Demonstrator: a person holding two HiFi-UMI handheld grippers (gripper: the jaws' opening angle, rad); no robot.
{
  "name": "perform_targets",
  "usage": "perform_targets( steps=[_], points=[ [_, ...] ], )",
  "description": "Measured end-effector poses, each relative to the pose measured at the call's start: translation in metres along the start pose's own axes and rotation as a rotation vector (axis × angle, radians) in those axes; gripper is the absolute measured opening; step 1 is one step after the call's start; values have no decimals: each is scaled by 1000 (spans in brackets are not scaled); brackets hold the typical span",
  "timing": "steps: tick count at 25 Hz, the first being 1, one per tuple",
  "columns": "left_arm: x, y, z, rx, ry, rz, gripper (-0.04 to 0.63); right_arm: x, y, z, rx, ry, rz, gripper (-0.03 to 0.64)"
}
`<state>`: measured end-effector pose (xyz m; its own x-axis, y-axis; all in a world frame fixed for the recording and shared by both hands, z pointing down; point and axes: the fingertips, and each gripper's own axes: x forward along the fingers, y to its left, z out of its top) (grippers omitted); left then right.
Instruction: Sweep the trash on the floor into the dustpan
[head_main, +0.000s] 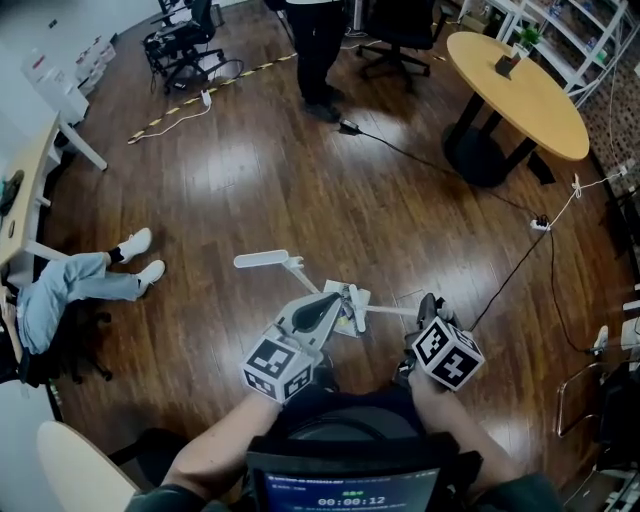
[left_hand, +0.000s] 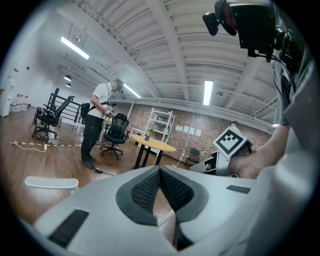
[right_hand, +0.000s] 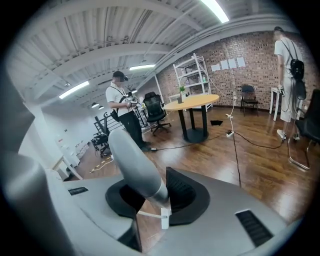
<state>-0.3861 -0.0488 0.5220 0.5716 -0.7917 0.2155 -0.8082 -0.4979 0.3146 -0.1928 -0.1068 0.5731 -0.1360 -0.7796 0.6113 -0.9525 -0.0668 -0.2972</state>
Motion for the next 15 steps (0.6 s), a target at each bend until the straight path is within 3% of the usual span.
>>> perform_targets(
  steps=[7, 15],
  points=[
    [21, -45, 14, 6, -11, -49, 15, -29, -63, 28, 82, -69, -53, 95],
    [55, -82, 30, 28, -28, -72, 15, -67, -94, 102, -14, -227, 12, 84]
  ],
)
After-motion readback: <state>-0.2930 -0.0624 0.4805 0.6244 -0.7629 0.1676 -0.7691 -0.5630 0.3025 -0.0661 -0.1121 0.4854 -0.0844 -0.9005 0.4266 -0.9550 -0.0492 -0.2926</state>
